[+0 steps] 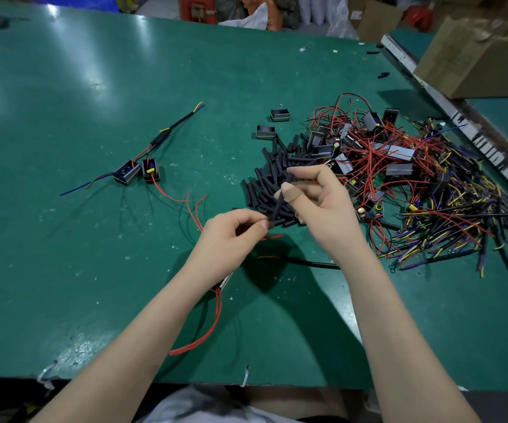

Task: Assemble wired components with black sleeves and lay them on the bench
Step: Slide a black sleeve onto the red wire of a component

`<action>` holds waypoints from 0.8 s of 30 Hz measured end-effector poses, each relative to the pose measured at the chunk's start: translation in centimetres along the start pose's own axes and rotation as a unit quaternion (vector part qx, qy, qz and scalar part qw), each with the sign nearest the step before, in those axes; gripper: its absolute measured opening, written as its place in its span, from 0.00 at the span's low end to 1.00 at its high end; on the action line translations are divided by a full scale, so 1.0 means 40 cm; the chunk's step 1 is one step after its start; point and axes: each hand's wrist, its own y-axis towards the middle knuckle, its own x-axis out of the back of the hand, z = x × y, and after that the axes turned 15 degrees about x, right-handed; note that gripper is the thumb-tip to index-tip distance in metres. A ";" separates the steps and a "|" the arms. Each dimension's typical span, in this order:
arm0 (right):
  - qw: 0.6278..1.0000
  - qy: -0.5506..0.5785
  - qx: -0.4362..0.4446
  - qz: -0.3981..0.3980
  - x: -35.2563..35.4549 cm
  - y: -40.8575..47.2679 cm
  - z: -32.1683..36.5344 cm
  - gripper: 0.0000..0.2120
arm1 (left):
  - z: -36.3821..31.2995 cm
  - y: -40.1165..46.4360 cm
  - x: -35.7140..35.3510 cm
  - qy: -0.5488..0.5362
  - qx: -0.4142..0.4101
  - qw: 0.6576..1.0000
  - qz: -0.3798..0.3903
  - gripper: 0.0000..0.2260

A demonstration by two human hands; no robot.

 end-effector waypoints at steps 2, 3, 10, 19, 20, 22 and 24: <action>0.999 -0.026 0.012 -0.044 -0.011 -0.006 -0.010 0.08 | -0.001 0.002 -0.001 -0.034 0.011 0.999 -0.010 0.08; 0.997 -0.033 0.019 -0.064 -0.020 -0.012 -0.014 0.09 | -0.003 0.003 -0.001 -0.058 0.017 0.998 -0.015 0.08; 0.993 -0.025 0.070 -0.092 -0.057 -0.046 -0.020 0.14 | 0.009 0.007 -0.001 -0.073 -0.001 0.997 -0.018 0.07; 0.997 -0.030 0.054 -0.044 -0.080 -0.066 -0.027 0.16 | 0.023 -0.001 -0.004 -0.128 -0.057 0.989 -0.047 0.09; 0.996 -0.036 0.060 -0.056 -0.083 -0.071 -0.025 0.17 | 0.023 -0.002 -0.006 -0.136 -0.058 0.988 -0.052 0.09; 0.993 -0.046 0.076 -0.080 -0.092 -0.086 -0.021 0.19 | 0.023 -0.002 -0.009 -0.150 -0.059 0.985 -0.069 0.10; 0.992 -0.053 0.083 -0.080 -0.108 -0.104 -0.019 0.19 | 0.020 -0.004 -0.012 -0.159 -0.059 0.982 -0.083 0.10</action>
